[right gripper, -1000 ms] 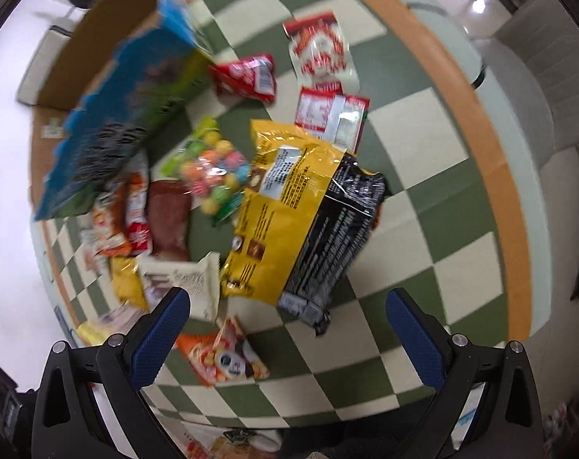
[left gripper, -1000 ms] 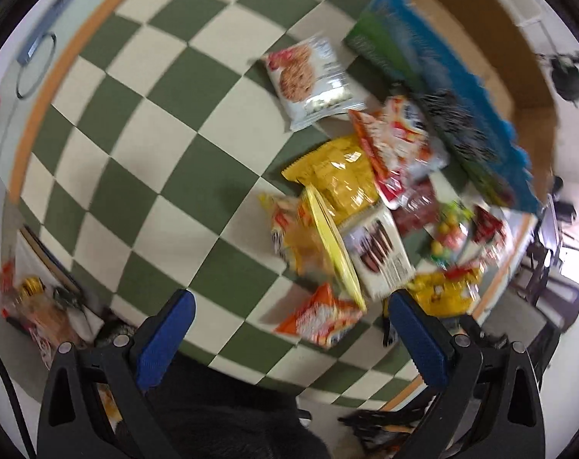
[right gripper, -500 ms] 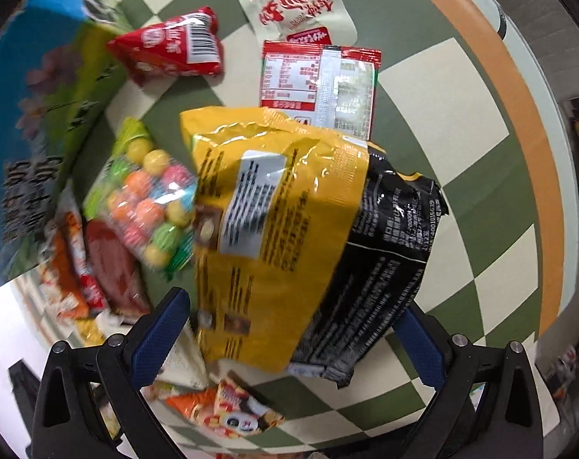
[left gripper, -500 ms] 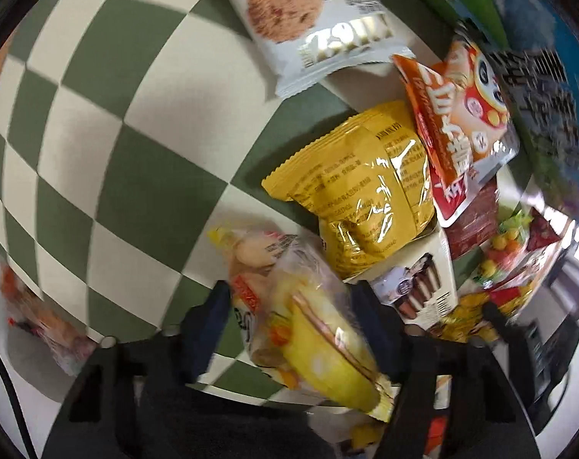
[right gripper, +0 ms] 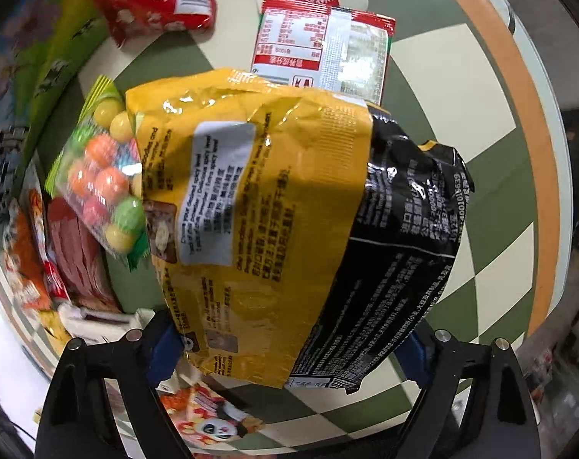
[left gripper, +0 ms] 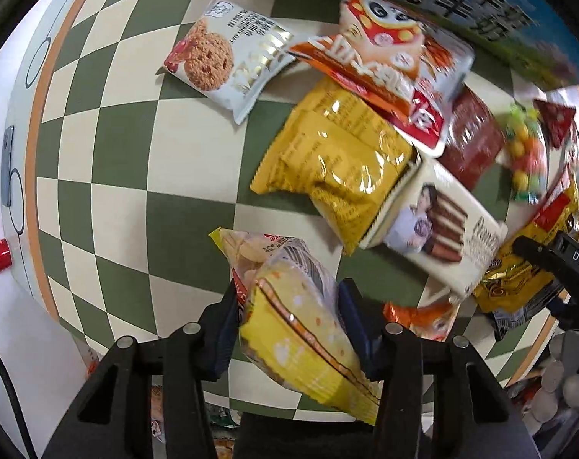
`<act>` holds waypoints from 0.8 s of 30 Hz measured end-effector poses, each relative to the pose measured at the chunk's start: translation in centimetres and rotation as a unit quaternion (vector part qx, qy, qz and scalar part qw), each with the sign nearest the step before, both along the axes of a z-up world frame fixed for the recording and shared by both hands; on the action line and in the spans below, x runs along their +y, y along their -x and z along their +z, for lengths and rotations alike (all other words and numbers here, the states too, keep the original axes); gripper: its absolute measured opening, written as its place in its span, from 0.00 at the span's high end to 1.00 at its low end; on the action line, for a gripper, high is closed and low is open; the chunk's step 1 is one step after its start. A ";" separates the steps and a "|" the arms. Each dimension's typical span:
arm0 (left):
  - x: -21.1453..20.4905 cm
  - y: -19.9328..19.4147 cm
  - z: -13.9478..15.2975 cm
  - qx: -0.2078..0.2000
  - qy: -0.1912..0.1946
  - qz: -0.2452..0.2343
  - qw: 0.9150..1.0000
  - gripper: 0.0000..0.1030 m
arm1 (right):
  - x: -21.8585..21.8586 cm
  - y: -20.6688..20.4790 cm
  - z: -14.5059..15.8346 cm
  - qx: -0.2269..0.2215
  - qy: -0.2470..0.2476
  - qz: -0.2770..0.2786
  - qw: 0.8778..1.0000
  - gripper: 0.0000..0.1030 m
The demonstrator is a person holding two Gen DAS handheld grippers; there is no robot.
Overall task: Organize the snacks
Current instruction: 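Carry both bags over the cardboard box and open both tools to drop them inside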
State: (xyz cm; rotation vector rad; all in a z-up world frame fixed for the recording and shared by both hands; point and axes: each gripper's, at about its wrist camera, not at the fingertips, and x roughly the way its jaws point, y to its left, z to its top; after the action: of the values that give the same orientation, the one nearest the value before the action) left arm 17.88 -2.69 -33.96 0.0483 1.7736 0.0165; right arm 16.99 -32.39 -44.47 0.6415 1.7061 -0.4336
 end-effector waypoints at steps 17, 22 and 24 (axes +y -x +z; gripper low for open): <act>-2.2 5.3 9.5 -0.094 0.050 -0.058 0.993 0.57 | 4.6 9.7 4.9 -0.102 0.018 0.097 0.990 0.11; -2.5 2.3 15.0 -0.117 0.103 -0.076 0.985 0.57 | 5.1 11.3 10.6 -0.153 -0.006 0.119 0.981 0.11; -3.2 0.6 16.9 -0.123 0.125 -0.078 0.981 0.57 | 5.2 11.3 13.0 -0.173 -0.014 0.136 0.975 0.11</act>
State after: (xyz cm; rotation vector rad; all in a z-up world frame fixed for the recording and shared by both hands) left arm 17.25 -5.87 -17.05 0.0021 1.5093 -0.3013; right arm 5.73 -27.21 -31.45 0.4617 1.4398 -0.0956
